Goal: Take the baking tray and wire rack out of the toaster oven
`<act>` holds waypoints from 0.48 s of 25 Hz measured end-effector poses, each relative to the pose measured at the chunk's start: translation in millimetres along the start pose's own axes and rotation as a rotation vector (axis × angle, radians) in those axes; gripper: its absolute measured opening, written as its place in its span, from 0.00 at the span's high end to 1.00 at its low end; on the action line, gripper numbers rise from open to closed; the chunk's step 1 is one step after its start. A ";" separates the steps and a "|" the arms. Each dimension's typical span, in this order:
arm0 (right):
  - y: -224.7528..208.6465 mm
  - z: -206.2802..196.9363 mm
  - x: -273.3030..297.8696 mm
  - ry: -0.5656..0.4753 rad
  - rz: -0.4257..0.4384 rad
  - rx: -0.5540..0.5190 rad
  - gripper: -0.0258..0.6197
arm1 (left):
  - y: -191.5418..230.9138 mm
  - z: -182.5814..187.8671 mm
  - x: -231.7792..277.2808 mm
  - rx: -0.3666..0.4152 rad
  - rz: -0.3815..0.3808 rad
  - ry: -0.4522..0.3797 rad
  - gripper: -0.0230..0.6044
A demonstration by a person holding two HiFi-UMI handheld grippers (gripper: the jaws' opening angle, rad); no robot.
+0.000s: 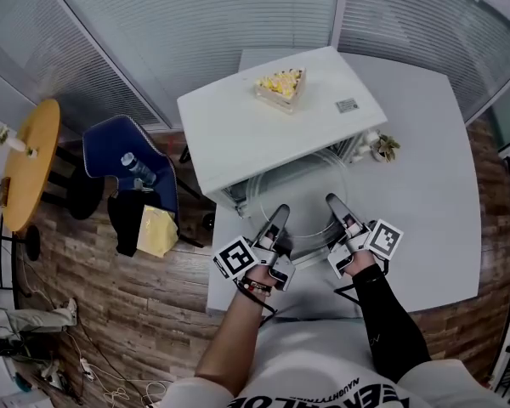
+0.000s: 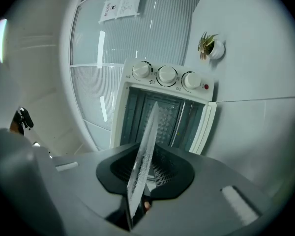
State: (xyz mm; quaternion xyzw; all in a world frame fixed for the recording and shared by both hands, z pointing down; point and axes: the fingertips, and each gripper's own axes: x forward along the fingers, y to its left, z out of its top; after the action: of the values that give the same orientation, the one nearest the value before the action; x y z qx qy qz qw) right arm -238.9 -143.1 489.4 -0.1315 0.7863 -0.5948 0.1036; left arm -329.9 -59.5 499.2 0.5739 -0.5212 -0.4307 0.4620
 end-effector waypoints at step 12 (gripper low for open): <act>29.2 -18.7 -33.1 -0.048 0.026 -0.053 0.88 | -26.8 -16.3 -27.9 0.076 -0.053 0.086 0.79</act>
State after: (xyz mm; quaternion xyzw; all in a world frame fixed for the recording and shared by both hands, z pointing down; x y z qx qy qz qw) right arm -216.0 -107.7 466.6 -0.1380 0.8007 -0.5691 0.1267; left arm -311.0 -29.6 476.6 0.6228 -0.5014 -0.3974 0.4504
